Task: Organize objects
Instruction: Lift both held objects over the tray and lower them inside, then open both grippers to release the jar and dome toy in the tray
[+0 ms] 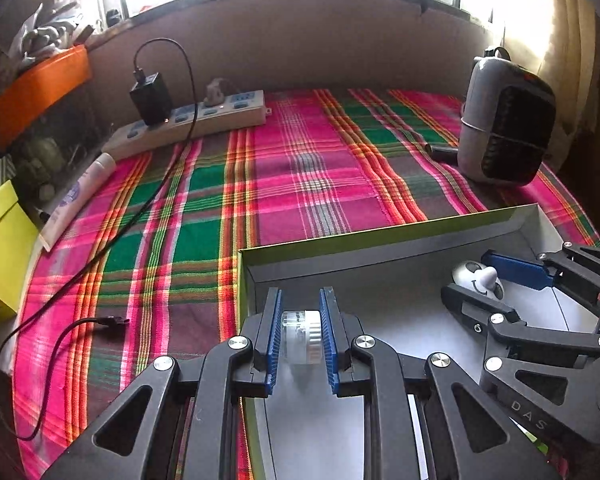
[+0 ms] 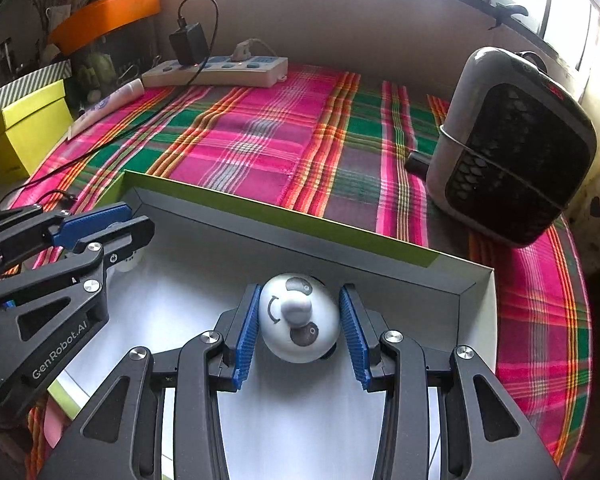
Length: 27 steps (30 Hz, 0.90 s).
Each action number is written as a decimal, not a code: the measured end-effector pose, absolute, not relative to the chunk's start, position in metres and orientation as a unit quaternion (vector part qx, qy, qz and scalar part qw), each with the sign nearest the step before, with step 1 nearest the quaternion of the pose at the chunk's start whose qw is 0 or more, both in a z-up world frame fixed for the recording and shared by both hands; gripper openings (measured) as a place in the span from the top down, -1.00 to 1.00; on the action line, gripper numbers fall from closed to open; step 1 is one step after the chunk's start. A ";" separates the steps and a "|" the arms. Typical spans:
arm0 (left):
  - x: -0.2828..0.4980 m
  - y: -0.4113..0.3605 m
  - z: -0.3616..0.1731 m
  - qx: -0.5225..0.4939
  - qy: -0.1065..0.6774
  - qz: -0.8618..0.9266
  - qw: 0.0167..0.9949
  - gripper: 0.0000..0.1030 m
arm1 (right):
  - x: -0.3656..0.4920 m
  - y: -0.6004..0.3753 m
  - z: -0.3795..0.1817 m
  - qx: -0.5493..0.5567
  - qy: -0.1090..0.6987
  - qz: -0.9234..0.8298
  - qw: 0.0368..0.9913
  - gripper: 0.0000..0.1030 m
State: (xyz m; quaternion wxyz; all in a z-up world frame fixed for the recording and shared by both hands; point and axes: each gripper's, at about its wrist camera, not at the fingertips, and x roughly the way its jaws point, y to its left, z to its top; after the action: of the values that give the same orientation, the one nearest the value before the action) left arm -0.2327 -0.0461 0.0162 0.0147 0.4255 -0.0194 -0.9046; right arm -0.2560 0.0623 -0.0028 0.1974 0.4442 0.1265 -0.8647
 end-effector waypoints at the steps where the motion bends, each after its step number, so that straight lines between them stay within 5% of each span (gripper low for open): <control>1: -0.233 -0.046 0.016 0.426 -0.021 -0.904 0.016 0.67 | -0.256 0.062 -0.003 0.445 0.126 -0.865 0.197 0.20; 19: -0.232 -0.044 0.015 0.429 -0.020 -0.903 0.013 0.61 | -0.257 0.061 -0.002 0.455 0.109 -0.861 0.200 0.20; 27: -0.229 -0.047 0.018 0.430 -0.004 -0.903 0.002 0.56 | -0.254 0.063 0.004 0.444 0.103 -0.868 0.196 0.01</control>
State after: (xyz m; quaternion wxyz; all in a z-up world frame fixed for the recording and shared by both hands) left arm -0.2292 -0.0467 0.0180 0.0021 0.4298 -0.0039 -0.9029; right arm -0.2540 0.0632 0.0042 0.1956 0.4445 0.1032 -0.8681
